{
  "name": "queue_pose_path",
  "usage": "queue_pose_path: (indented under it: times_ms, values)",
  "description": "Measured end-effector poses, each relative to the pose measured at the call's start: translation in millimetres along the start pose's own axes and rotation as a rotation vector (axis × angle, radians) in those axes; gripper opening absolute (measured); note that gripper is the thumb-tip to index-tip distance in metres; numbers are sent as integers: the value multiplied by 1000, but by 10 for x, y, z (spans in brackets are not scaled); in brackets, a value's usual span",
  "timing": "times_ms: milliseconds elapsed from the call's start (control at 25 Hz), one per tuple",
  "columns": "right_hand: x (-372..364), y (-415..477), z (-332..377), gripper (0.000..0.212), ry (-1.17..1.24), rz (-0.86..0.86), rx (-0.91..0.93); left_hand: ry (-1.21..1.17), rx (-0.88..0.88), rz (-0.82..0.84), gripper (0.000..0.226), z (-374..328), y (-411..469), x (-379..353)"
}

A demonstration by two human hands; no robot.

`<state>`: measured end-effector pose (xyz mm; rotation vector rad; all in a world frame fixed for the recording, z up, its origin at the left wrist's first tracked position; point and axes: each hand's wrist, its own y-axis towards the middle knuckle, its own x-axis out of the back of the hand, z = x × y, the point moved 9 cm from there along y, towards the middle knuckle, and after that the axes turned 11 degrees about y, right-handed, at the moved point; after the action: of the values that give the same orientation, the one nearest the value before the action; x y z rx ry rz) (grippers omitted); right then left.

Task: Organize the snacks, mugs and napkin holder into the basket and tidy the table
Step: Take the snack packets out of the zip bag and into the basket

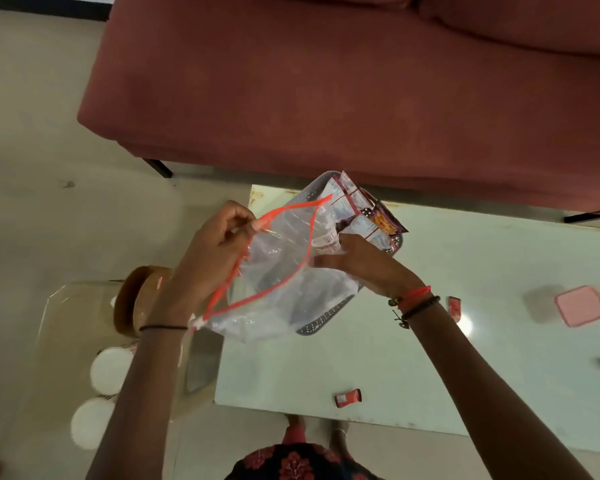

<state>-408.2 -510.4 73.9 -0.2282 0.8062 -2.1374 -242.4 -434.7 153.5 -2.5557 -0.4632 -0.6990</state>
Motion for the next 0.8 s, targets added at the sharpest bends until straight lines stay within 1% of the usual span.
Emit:
queue_pose_path:
  times_ms: [80,120,160,200,240,280,320,360,400,440,480,520,560,600,640,680,720,760,800]
  values:
    - [162,-188,-188,37,171,-102,-69,132,29,-216,5,-82,-44,259]
    - [240,-289,-264,35,260,-161,-88,148,-9,-316,6,-212,-120,382]
    - [302,-394,-312,33,336,-193,-87,135,-77,-359,7,-380,-222,424]
    - [364,-484,-348,34,388,-202,-66,119,-152,-336,10,-575,-344,350]
    - [402,-562,-368,39,438,-183,-38,99,-214,-260,9,-747,-473,165]
    - [430,-649,-380,44,493,-148,-17,101,-251,-149,7,-878,-620,-111]
    - [439,-733,-389,47,547,-108,-14,174,-271,-38,14,-937,-758,-427]
    - [444,-812,-414,46,592,-77,-33,328,-286,77,34,-953,-900,-754]
    - [456,-884,-454,43,623,-53,-67,536,-275,190,59,-865,-1023,-1063]
    - [471,-950,-499,38,638,-47,-111,735,-242,279,80,-717,-1117,-1292]
    - [481,-1032,-548,34,629,-43,-145,851,-202,325,92,-589,-1187,-1434]
    - [514,-1136,-595,31,610,-36,-194,876,-160,347,97,-506,-1232,-1519]
    - [528,-1219,-623,29,571,-14,-212,841,-136,349,98,-472,-1261,-1580]
    - [512,-1311,-626,28,536,47,-208,792,-137,338,95,-500,-1292,-1642]
    - [484,-1411,-605,27,477,110,-200,749,-153,300,86,-566,-1317,-1692]
    - [515,-1483,-628,24,462,146,-186,723,-173,229,72,-662,-1340,-1718]
    - [511,-1563,-689,22,499,177,-233,709,-197,140,55,-768,-1355,-1718]
    - [455,-1679,-675,22,506,201,-253,707,-207,64,39,-857,-1374,-1711]
    - [461,-1788,-667,25,464,195,-227,710,-201,22,27,-911,-1397,-1721]
